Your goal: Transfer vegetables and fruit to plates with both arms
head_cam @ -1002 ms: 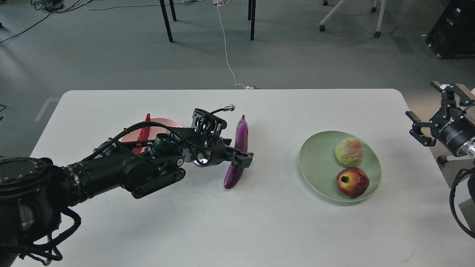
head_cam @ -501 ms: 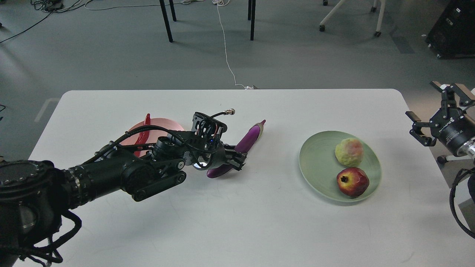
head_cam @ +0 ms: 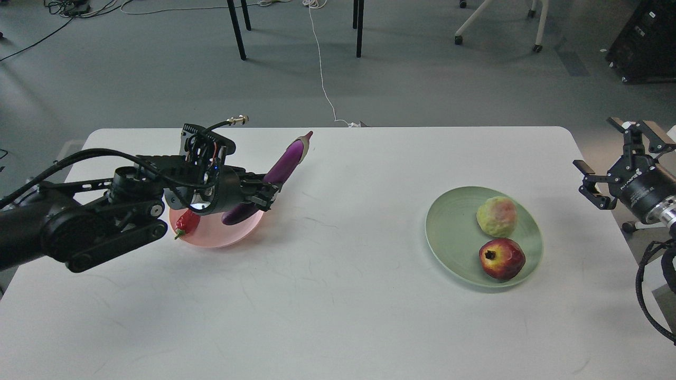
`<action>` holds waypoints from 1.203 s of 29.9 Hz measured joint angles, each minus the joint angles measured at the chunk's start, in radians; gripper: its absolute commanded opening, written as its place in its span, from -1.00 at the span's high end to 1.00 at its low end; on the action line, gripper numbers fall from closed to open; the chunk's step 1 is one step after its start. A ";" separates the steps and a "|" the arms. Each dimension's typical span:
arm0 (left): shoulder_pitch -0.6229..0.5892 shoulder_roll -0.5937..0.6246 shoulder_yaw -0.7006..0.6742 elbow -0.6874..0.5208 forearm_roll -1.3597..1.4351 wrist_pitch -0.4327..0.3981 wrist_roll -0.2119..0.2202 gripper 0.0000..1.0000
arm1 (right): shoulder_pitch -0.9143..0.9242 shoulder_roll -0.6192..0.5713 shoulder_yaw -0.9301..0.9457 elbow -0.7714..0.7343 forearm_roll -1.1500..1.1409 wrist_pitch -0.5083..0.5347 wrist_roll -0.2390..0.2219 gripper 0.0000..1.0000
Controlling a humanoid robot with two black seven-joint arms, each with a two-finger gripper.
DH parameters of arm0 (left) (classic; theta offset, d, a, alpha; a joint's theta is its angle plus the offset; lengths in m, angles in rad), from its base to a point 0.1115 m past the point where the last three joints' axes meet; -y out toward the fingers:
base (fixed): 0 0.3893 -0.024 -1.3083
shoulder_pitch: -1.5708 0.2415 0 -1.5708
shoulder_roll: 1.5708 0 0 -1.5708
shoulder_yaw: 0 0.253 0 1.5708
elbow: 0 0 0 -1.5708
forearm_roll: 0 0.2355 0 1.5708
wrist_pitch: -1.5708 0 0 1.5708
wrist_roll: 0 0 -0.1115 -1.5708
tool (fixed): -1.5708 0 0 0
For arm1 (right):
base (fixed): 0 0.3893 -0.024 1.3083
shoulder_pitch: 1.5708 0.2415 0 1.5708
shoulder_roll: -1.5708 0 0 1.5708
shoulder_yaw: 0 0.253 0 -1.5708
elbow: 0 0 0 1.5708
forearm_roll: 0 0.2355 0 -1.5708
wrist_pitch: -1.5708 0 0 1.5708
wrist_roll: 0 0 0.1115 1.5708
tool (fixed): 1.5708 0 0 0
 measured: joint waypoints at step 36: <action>0.167 0.068 -0.412 -0.041 -0.923 0.055 -0.170 -0.96 | 0.018 0.024 0.043 0.005 0.000 0.000 0.000 -0.97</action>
